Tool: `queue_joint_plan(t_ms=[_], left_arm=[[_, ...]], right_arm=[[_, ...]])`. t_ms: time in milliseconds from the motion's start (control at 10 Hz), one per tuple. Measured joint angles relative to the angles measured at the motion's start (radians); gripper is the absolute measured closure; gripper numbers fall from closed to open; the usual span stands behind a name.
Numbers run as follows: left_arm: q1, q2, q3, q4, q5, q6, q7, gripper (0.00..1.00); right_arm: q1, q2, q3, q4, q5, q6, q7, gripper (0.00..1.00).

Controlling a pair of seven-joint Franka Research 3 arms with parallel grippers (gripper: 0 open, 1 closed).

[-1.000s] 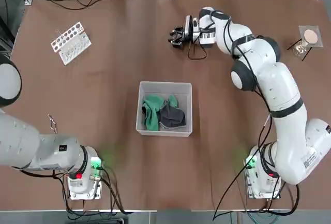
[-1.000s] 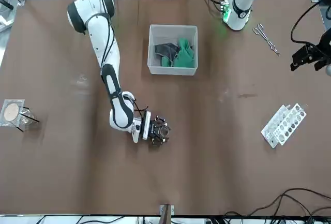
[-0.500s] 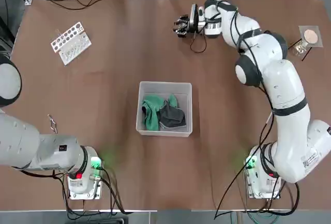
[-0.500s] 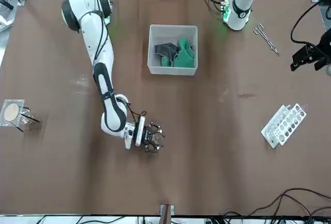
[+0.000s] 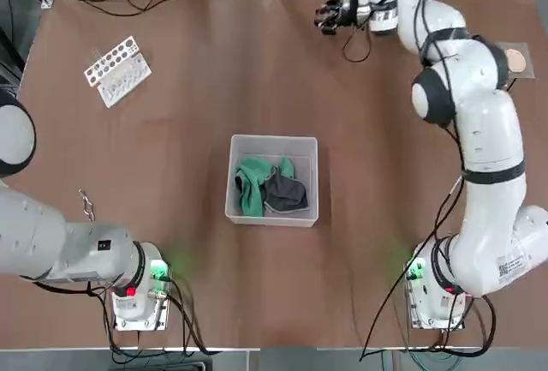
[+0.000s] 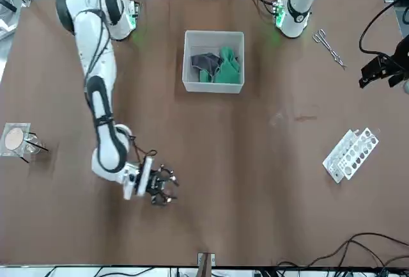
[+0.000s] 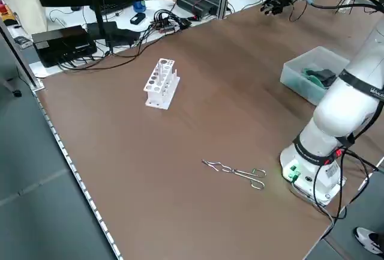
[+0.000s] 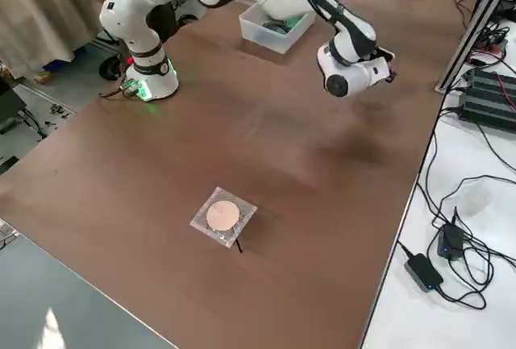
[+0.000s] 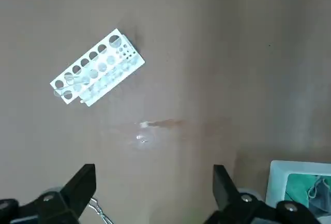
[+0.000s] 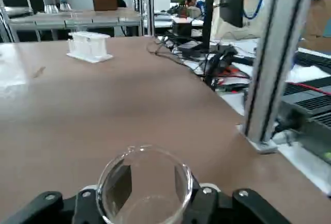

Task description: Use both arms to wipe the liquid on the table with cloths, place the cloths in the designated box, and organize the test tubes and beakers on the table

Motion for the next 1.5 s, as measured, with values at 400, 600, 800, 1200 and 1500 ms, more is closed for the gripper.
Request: queue_joint_plan(t_ms=[400,600,800,1200,1500], left_arm=[[0.001,0.0,0.0,0.0,0.0,-0.001,0.0,0.0],[0.001,0.001,0.0,0.0,0.0,-0.001,0.0,0.0],[0.001,0.001,-0.001,0.0,0.0,-0.002,0.0,0.0],[0.001,0.002,-0.001,0.0,0.0,-0.003,0.0,0.0],[0.001,0.004,-0.002,0.0,0.0,-0.003,0.0,0.0]], right_arm=[[-0.203,-0.06,-0.002,-0.037,-0.158,-0.203,0.005,0.52],[-0.305,-0.083,-0.003,-0.036,-0.263,-0.298,0.005,0.52],[-0.403,-0.105,-0.009,-0.032,-0.365,-0.391,0.005,0.52],[-0.596,-0.175,-0.017,0.015,-0.572,-0.529,0.007,0.52],[-0.75,-0.18,-0.018,0.076,-0.687,-0.589,0.012,0.51]])
